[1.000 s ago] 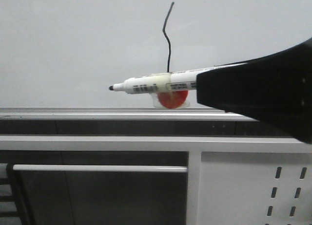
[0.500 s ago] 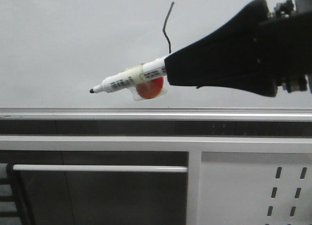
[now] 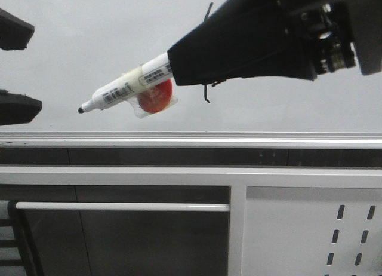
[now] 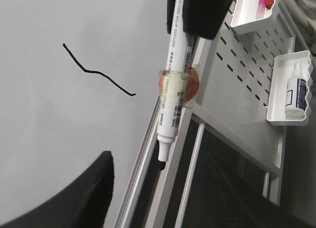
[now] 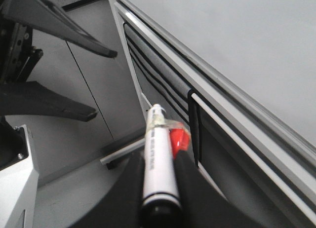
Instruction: Write number 1 on whiteboard
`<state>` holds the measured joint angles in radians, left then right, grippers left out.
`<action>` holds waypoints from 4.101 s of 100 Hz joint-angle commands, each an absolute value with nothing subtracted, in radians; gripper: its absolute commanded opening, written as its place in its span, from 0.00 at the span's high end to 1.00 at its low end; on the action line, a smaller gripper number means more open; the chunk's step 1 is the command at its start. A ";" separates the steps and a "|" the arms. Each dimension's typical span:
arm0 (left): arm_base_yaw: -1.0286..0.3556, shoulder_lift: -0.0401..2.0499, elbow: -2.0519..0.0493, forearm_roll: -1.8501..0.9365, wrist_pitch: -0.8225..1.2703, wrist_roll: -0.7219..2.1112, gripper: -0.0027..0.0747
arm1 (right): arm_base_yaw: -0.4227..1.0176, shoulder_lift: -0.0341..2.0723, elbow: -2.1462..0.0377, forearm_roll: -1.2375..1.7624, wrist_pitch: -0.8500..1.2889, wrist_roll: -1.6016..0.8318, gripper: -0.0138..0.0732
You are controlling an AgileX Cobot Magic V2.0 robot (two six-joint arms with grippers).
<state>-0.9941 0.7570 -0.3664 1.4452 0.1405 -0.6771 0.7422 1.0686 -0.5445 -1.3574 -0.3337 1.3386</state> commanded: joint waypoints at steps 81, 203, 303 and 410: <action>-0.997 0.758 -0.406 1.480 0.101 -0.684 0.58 | 0.804 1.056 -0.612 -1.361 -0.364 1.383 0.90; -0.997 0.928 -0.512 1.448 0.240 -0.686 0.58 | 0.804 1.148 -0.670 -1.402 -0.304 1.383 0.90; -0.997 0.983 -0.512 1.409 0.192 -0.686 0.58 | 0.804 1.148 -0.670 -1.412 -0.315 1.383 0.90; -0.997 0.958 -0.520 1.255 0.254 -0.704 0.99 | 0.802 1.128 -0.670 -1.384 -0.173 1.392 0.28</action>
